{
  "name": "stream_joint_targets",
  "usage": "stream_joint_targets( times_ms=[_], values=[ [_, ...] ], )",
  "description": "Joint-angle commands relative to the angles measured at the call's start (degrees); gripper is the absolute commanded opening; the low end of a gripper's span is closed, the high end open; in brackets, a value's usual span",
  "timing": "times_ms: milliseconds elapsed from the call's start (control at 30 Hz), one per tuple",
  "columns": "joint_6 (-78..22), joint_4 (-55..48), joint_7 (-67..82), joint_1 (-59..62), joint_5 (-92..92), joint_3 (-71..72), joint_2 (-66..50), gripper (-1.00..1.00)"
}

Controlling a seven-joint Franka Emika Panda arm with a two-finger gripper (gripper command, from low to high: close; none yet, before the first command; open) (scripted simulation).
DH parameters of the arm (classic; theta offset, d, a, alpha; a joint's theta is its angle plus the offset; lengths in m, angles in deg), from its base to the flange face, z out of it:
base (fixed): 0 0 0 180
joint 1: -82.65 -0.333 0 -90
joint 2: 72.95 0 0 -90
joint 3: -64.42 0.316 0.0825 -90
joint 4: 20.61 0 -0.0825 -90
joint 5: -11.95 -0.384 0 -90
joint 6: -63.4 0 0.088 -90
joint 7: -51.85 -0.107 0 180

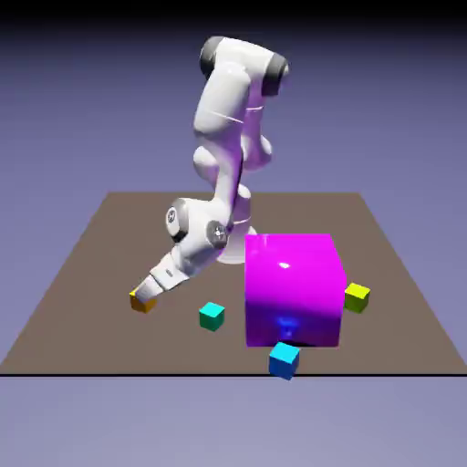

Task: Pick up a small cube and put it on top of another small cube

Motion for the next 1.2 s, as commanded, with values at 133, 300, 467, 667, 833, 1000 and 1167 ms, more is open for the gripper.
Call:
stream_joint_targets(
  times_ms=[133,300,467,667,833,1000,1167],
  values=[
    [9.19,-2.09,-3.35,4.89,2.1,1.72,-10.37,0.0],
    [13.12,-2.99,-4.79,6.98,3.0,2.45,-14.81,-1.0],
    [3.93,-0.89,-1.43,2.09,0.9,0.73,-4.44,-1.0],
    [-2.84,-5.06,-4.64,7.94,-4.6,4.91,-1.51,-1.0],
    [-10.09,-15.42,-14.12,18.18,-14.76,15.29,-5.19,-1.0],
    [-17.35,-25.79,-23.61,28.42,-24.91,25.67,-8.87,-1.0],
    [-25.28,-35.97,-32.92,35.13,-35.29,36.05,-12.82,-1.0]
  ],
)
